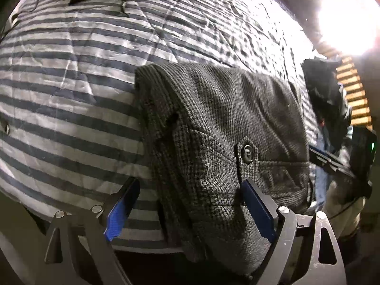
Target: Fold large clothes
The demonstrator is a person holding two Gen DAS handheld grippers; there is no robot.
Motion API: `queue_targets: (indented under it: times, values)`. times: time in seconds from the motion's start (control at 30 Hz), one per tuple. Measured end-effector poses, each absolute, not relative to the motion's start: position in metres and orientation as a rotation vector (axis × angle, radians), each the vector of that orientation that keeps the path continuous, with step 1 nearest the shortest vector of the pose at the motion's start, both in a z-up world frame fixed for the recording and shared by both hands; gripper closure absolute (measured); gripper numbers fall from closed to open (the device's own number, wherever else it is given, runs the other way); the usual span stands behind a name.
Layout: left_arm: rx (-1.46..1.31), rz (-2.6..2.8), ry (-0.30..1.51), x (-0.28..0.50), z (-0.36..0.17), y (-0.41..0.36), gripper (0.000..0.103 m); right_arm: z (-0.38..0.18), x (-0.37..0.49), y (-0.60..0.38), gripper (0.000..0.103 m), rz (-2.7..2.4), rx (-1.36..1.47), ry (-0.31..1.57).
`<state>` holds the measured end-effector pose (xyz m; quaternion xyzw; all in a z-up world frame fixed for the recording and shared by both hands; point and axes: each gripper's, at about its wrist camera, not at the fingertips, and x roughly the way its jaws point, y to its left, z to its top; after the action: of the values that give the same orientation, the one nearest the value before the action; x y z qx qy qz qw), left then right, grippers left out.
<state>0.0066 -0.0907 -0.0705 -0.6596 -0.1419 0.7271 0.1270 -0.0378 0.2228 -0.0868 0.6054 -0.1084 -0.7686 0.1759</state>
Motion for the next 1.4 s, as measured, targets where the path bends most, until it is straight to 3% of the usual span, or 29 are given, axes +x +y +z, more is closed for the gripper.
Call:
queue_targets:
  times: [0.17, 0.53, 0.77, 0.97, 1.27, 1.33, 1.4]
  values:
    - [-1.953, 2.081, -0.351, 0.015, -0.088, -0.081, 0.010, -0.102, -0.038, 0.212, 0.026, -2.169, 1.782, -0.259]
    - [-1.920, 2.105, -0.312, 0.016, -0.091, -0.076, 0.009, -0.103, -0.027, 0.224, 0.025, -2.168, 1.773, -0.303]
    - [-1.885, 2.087, -0.313, 0.017, -0.089, -0.061, 0.031, -0.107, -0.036, 0.221, 0.025, -1.995, 1.745, -0.541]
    - [-1.873, 2.084, -0.315, 0.014, -0.088, -0.044, 0.038, -0.103, -0.038, 0.240, 0.024, -1.961, 1.702, -0.689]
    - [-1.863, 2.101, -0.287, 0.012, -0.079, -0.032, 0.047, -0.107, -0.043, 0.201, 0.021, -1.992, 1.715, -0.472]
    - [-1.856, 2.111, -0.275, 0.012, -0.076, -0.028, 0.050, -0.108, -0.042, 0.192, 0.027, -1.979, 1.701, -0.449]
    - [-1.847, 2.121, -0.262, 0.007, -0.074, -0.024, 0.054, -0.110, -0.040, 0.193, 0.051, -1.954, 1.697, -0.453]
